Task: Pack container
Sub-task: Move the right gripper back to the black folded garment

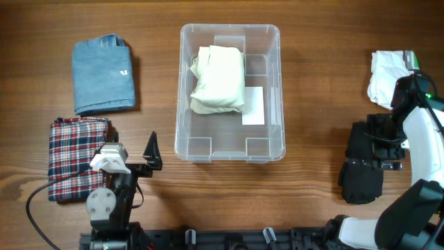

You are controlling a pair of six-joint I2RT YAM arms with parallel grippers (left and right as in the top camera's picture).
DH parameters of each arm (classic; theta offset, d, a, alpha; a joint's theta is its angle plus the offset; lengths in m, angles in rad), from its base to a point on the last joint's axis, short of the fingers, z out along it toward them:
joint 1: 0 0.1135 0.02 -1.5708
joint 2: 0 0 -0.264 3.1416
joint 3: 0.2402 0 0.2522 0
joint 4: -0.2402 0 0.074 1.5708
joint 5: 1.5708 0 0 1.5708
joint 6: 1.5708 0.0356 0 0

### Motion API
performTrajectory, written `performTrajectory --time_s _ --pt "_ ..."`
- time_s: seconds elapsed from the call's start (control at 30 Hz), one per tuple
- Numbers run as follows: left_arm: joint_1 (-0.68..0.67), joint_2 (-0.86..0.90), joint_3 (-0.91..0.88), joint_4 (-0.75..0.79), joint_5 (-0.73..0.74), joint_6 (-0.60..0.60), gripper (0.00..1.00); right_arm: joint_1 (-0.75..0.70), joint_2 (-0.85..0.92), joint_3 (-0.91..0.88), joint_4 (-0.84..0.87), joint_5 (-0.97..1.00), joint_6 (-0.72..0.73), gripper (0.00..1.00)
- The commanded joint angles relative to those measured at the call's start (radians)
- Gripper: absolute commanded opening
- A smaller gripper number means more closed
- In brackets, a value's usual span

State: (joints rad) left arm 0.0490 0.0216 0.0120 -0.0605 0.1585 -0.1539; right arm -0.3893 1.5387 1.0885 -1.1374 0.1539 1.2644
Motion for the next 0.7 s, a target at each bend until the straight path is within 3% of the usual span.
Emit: performTrajectory --time_s 0.0,0.17,0.47,0.67 --pt "0.009 -0.002 -0.006 0.0 0.005 0.02 1.0 -0.01 -0.002 -0.066 0.068 0.015 0.018 1.0" --pt "0.009 -0.002 -0.005 0.0 0.005 0.02 0.99 -0.01 0.0 -0.174 0.213 -0.029 0.002 1.0" --pt "0.009 -0.002 -0.006 0.0 0.005 0.02 1.0 -0.004 0.024 -0.324 0.631 -0.275 -0.242 1.0" --pt "0.009 -0.002 -0.006 -0.001 0.005 0.02 1.0 0.05 0.09 -0.335 0.81 -0.377 -0.196 1.0"
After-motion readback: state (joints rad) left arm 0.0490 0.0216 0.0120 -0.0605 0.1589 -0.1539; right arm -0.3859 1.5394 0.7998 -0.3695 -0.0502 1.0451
